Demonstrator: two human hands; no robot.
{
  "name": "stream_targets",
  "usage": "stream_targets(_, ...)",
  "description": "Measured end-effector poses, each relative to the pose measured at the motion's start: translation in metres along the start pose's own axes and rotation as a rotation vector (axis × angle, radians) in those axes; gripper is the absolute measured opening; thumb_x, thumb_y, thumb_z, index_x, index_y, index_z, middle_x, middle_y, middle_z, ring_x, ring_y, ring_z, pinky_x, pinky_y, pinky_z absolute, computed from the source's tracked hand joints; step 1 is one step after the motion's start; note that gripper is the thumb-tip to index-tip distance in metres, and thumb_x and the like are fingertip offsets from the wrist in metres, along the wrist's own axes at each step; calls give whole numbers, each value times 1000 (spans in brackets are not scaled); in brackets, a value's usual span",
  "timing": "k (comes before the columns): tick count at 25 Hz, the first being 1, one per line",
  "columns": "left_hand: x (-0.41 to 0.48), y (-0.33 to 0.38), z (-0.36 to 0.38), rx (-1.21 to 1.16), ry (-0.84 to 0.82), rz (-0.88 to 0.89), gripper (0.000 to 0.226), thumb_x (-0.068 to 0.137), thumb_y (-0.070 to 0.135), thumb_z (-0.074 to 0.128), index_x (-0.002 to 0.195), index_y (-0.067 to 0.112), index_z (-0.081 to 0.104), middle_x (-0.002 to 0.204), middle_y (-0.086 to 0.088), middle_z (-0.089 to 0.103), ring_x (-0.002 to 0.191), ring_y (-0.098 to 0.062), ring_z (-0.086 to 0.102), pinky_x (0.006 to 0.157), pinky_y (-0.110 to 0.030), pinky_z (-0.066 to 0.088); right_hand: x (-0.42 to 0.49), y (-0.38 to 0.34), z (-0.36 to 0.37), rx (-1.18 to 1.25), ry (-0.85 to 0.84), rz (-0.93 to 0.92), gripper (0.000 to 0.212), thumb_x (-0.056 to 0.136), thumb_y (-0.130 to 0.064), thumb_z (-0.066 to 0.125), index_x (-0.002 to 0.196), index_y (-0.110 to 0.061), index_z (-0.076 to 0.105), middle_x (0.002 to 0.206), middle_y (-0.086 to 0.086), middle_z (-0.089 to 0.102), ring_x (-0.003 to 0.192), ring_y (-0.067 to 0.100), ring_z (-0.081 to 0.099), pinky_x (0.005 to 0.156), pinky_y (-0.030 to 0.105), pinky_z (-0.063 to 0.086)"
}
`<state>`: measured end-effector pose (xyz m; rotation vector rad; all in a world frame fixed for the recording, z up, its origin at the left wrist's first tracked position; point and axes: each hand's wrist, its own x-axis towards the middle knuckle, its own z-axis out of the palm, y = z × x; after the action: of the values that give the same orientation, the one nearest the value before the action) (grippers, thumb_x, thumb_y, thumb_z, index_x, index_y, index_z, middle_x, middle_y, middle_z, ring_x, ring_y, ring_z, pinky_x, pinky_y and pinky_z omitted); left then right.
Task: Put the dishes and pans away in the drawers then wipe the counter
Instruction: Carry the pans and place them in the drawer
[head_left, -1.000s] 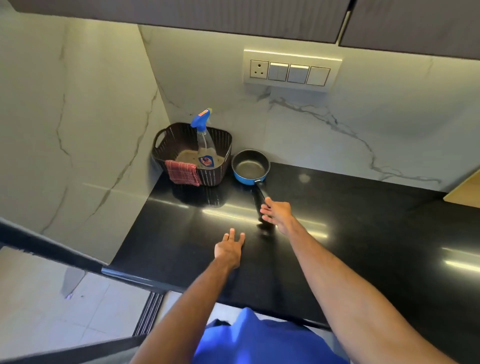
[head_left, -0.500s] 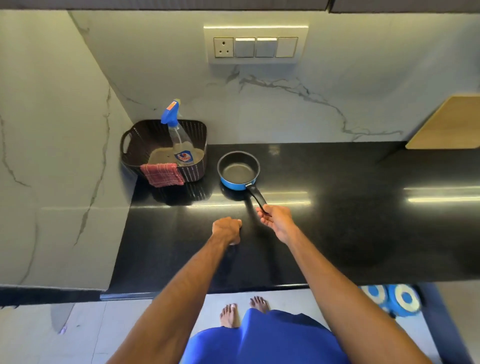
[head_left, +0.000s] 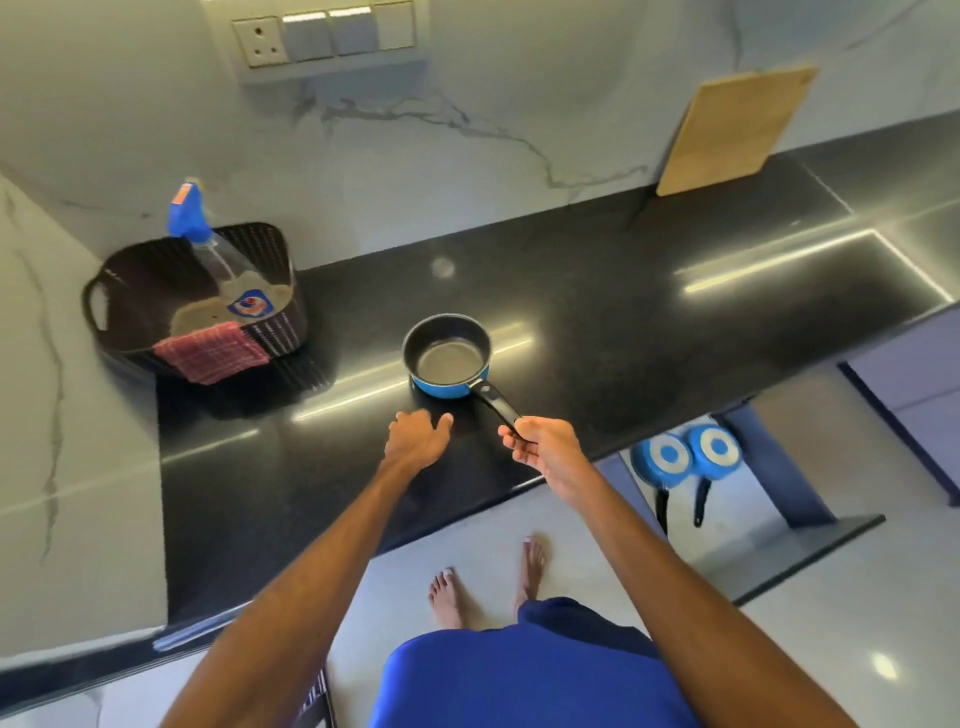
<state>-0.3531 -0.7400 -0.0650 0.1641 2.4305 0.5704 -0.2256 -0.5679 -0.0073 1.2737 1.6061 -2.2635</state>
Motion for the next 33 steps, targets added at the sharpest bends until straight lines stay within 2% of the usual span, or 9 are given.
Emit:
stream_targets(2, -25, 33, 13, -311, -68, 26, 47, 99, 57, 48, 85, 15, 60, 87, -2, 64, 83, -20, 61, 76, -36, 49, -15, 7, -17, 42, 22, -6, 13, 101, -4, 56, 100, -1, 68, 92, 13, 78, 79, 19, 70, 69, 28, 57)
stream_targets(3, -37, 50, 19, -507, -154, 22, 42, 99, 55, 52, 85, 16, 60, 85, 0, 63, 81, -17, 61, 75, -35, 49, -21, 11, -27, 63, 25, -12, 13, 102, -4, 56, 99, -1, 69, 92, 13, 77, 78, 19, 70, 68, 28, 56)
stream_targets(6, -62, 92, 37, -930, -435, -27, 31, 102, 41, 57, 117, 14, 63, 115, -9, 72, 107, -25, 70, 99, -41, 56, -37, 19, -58, 92, 1, -40, 18, 102, -5, 54, 102, 2, 71, 94, 15, 74, 79, 19, 68, 68, 27, 55)
stream_targets(11, -92, 138, 76, -1188, -715, 70, 34, 110, 25, 40, 137, 8, 53, 135, -11, 66, 127, -28, 62, 113, -46, 44, -70, 28, -130, 183, -48, -103, 24, 103, -8, 53, 115, 5, 69, 97, 13, 74, 80, 16, 69, 73, 27, 55)
stream_targets(15, -127, 191, 133, -1229, -751, 136, 33, 109, 20, 42, 137, 6, 55, 139, -10, 63, 130, -26, 60, 111, -42, 45, -101, 37, -217, 292, -60, -131, 21, 103, -7, 53, 113, 2, 69, 96, 12, 71, 79, 16, 67, 75, 30, 55)
stream_targets(18, -162, 237, 194, -1210, -727, 172, 34, 109, 21, 46, 138, 6, 55, 138, -13, 64, 127, -28, 62, 101, -39, 54, -123, 51, -292, 316, -51, -136, 22, 103, -9, 54, 117, 2, 68, 99, 13, 71, 80, 16, 67, 75, 30, 55)
stream_targets(25, -234, 337, 333, -1145, -844, 205, 43, 107, 26, 49, 144, 4, 50, 140, -17, 61, 128, -29, 61, 95, -37, 57, -182, 87, -455, 216, 177, -147, 25, 105, -16, 56, 118, -2, 71, 104, 10, 78, 82, 16, 70, 74, 29, 57)
stream_targets(28, -251, 372, 373, -1077, -898, 204, 38, 107, 23, 50, 140, 5, 53, 138, -15, 63, 129, -28, 61, 105, -38, 53, -197, 98, -502, 117, 302, -195, 18, 102, -21, 63, 112, -9, 73, 97, 7, 79, 78, 14, 71, 66, 24, 58)
stream_targets(33, -256, 422, 428, -964, -953, 195, 38, 108, 23, 49, 141, 4, 52, 136, -13, 65, 123, -27, 65, 104, -37, 53, -182, 103, -570, -243, 498, -266, 25, 89, -31, 80, 108, -16, 72, 83, -8, 75, 68, 9, 71, 62, 17, 57)
